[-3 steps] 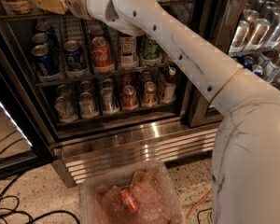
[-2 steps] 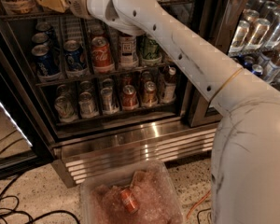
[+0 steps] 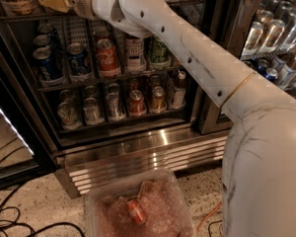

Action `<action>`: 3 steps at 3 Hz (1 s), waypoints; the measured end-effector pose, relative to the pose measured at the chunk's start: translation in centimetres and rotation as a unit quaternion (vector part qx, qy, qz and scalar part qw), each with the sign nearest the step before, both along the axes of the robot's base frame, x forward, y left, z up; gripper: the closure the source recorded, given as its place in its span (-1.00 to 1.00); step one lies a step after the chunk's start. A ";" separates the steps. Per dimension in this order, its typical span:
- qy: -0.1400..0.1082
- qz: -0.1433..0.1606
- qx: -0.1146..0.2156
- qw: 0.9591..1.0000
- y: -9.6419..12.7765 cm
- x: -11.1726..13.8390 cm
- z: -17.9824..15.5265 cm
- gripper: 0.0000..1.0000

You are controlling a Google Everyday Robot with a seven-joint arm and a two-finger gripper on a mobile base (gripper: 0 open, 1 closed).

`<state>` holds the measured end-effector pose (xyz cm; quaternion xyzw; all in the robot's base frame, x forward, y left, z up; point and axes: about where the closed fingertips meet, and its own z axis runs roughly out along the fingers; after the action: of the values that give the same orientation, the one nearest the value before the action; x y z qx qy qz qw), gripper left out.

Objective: Pick coke can from top shelf of fridge

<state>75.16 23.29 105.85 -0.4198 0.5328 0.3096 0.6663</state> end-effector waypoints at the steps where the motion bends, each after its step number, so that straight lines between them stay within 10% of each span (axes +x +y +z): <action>1: -0.002 0.003 0.002 1.000 0.0 -0.1 0.1 1.00; 3: -0.039 0.025 0.008 0.999 -0.1 -0.7 2.4 1.00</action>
Offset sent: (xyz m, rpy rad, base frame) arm -0.0039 -0.0027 0.0315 0.0296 -0.1058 0.0616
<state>74.51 23.22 108.30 -0.4394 0.4934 0.3142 0.6818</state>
